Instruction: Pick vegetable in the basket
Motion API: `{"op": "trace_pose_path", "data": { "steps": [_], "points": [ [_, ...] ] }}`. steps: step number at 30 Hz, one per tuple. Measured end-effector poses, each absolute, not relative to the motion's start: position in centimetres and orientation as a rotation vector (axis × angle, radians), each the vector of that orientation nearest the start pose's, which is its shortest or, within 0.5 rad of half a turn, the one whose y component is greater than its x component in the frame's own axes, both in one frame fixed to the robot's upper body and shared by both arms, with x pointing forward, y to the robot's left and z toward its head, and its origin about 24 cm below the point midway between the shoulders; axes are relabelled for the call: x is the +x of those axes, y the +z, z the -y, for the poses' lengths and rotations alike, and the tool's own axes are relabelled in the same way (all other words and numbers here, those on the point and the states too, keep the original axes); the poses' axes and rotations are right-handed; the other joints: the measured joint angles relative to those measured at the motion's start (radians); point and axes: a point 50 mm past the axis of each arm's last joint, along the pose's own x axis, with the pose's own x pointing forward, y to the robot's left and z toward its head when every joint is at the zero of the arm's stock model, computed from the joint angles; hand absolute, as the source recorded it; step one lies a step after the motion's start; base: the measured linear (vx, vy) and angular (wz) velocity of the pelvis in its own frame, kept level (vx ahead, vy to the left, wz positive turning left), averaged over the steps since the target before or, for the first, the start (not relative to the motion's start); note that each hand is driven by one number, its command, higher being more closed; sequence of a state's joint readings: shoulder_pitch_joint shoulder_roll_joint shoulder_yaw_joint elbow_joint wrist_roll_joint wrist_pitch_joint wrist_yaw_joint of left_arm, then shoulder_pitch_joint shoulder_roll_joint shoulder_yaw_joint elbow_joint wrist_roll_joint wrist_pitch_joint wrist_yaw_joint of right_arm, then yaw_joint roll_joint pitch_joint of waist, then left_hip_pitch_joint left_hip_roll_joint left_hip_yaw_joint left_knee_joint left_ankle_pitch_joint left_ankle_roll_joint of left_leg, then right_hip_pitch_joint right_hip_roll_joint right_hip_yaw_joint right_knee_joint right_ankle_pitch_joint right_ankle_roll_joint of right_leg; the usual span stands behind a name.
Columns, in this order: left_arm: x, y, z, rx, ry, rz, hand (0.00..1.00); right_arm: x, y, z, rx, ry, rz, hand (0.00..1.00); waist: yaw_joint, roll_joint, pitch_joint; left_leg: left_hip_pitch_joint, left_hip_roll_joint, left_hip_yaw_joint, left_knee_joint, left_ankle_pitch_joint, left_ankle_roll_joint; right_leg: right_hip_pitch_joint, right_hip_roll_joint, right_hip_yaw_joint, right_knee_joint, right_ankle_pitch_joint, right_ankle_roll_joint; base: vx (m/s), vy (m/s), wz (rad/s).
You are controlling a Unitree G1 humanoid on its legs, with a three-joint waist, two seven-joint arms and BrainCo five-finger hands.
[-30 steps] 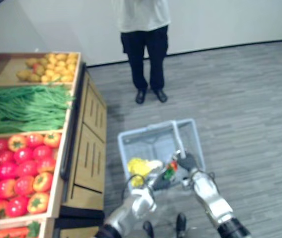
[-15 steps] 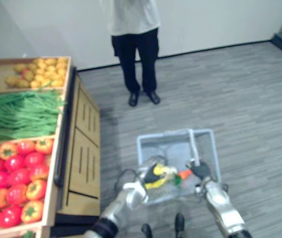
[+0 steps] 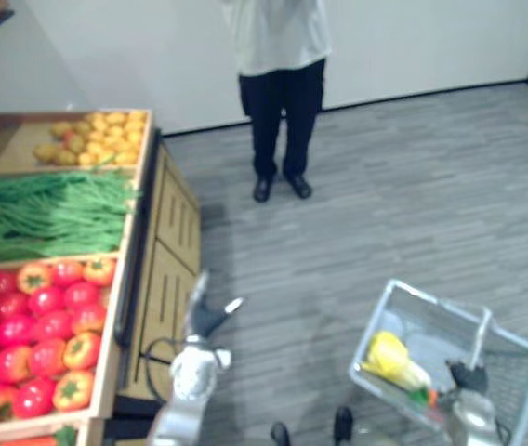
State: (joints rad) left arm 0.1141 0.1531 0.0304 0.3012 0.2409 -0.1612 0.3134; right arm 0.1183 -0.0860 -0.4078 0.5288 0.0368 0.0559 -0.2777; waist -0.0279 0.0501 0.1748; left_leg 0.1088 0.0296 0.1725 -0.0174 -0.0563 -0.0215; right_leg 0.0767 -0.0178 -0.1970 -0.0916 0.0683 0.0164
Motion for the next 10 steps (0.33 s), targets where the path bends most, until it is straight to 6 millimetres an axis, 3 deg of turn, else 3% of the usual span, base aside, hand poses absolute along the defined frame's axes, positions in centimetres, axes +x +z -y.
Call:
{"op": "trace_pose_path", "data": {
  "steps": [2, 4, 6, 7, 10],
  "points": [
    [19.7, -5.8, -22.5, 0.354, 0.371, -0.376, 0.0, 13.7, -9.7, 27.7, -0.027, -0.756, -0.735, 1.0, 0.0, 0.001, -0.014, 0.006, -0.001, 0.001, -0.002, 0.0, 0.0, 0.005, -0.001, 0.0, 0.0, -0.002, 0.003, 0.0, 0.0, 0.0],
    [16.8, -9.7, -24.3, 0.307, 0.463, -0.634, 0.0, 12.7, -10.6, 27.8, -0.022, -0.768, -0.806, 1.0, -0.002, -0.008, -0.019, 0.019, -0.003, 0.001, -0.016, 0.004, -0.001, 0.012, -0.002, -0.002, 0.0, -0.004, 0.006, 0.0, 0.0, 0.0],
    [14.7, -11.5, -25.1, 0.296, 0.504, -0.768, 0.0, 12.0, -11.1, 28.1, -0.017, -0.785, -0.842, 1.0, -0.002, -0.017, -0.024, 0.02, -0.004, 0.0, -0.016, 0.003, -0.003, 0.014, -0.003, -0.004, -0.003, -0.005, 0.006, -0.01, 0.007, 0.02],
    [12.5, -12.8, -25.7, 0.287, 0.535, -0.881, 0.0, 11.4, -11.5, 28.3, -0.028, -0.795, -0.877, 1.0, 0.0, -0.026, -0.03, 0.02, -0.005, 0.0, -0.016, 0.004, -0.004, 0.016, -0.004, -0.004, -0.01, -0.004, 0.007, 0.0, 0.0, 0.0],
    [9.2, -14.1, -26.7, 0.27, 0.577, -1.041, 0.0, 10.4, -12.0, 28.7, -0.024, -0.82, -0.922, 1.0, 0.0, -0.034, -0.039, 0.02, -0.006, 0.002, -0.018, 0.004, -0.005, 0.018, -0.007, -0.008, -0.011, -0.004, 0.007, 0.0, 0.0, 0.0]
  ]
}}
